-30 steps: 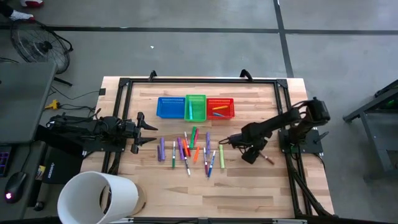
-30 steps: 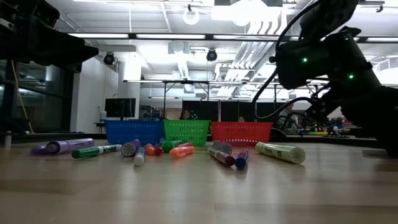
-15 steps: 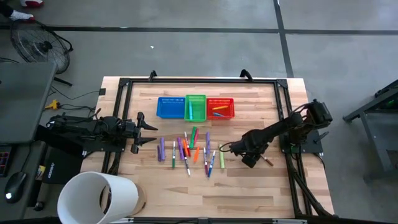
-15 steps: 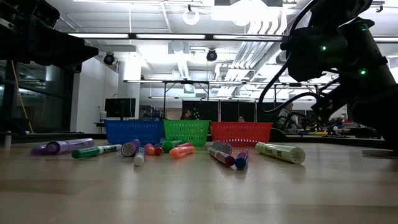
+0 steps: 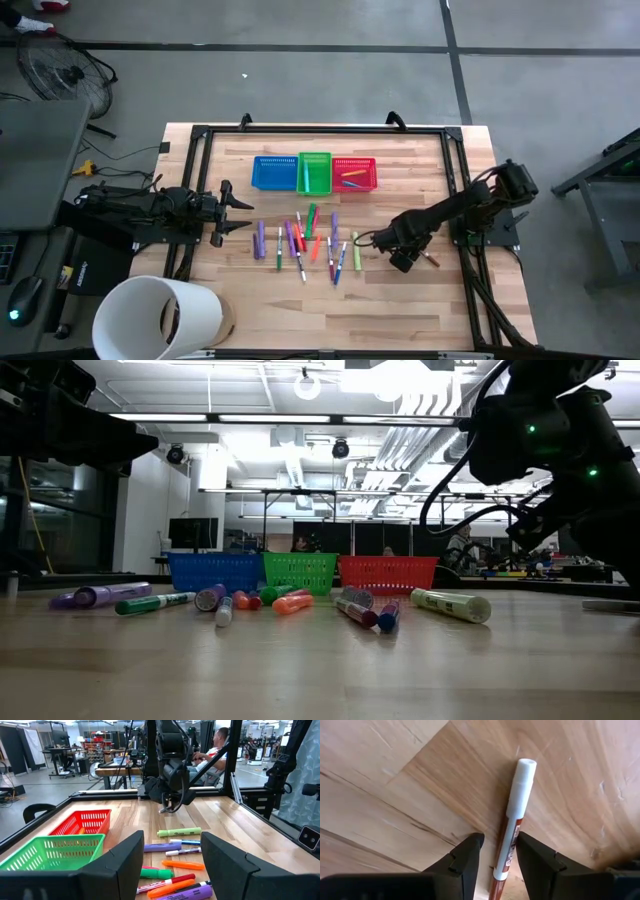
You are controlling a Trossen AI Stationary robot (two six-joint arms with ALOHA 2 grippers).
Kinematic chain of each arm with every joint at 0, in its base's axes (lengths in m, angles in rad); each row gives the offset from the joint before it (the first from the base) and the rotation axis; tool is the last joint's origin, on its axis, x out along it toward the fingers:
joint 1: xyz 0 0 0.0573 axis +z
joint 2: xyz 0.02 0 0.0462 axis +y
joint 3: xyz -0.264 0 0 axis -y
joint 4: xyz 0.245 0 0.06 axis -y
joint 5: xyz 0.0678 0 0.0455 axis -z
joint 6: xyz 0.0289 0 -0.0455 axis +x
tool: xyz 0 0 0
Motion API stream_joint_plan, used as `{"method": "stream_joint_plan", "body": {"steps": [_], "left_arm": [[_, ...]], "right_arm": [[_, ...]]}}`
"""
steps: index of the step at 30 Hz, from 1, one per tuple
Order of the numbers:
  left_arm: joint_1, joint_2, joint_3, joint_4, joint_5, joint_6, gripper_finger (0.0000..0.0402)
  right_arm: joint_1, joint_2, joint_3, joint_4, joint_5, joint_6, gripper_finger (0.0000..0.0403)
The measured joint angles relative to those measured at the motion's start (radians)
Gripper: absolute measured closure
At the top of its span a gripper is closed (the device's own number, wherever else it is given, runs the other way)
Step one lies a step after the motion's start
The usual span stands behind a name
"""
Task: Pick & Place Markers
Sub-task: Put the brown marker into the blue bin
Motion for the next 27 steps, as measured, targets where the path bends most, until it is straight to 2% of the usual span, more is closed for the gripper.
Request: {"method": "stream_joint_plan", "body": {"steps": [5, 12, 21, 27], "left_arm": [[0.000, 0.000, 0.000, 0.000, 0.000, 0.000, 0.0206], [0.000, 0.000, 0.000, 0.000, 0.000, 0.000, 0.0206], [0.000, 0.000, 0.000, 0.000, 0.000, 0.000, 0.0206], [0.000, 0.000, 0.000, 0.000, 0.000, 0.000, 0.0206]], "right_arm": [[-0.003, 0.000, -0.001, 0.006, 0.001, 0.006, 0.0296], [-0.003, 0.000, -0.001, 0.012, 0.000, 0.020, 0.0378], [-0.029, -0.005, 0.003, 0.004, -0.011, 0.014, 0.0381], [-0.065, -0.056, 0.005, 0.004, -0.013, -0.004, 0.0381]]}}
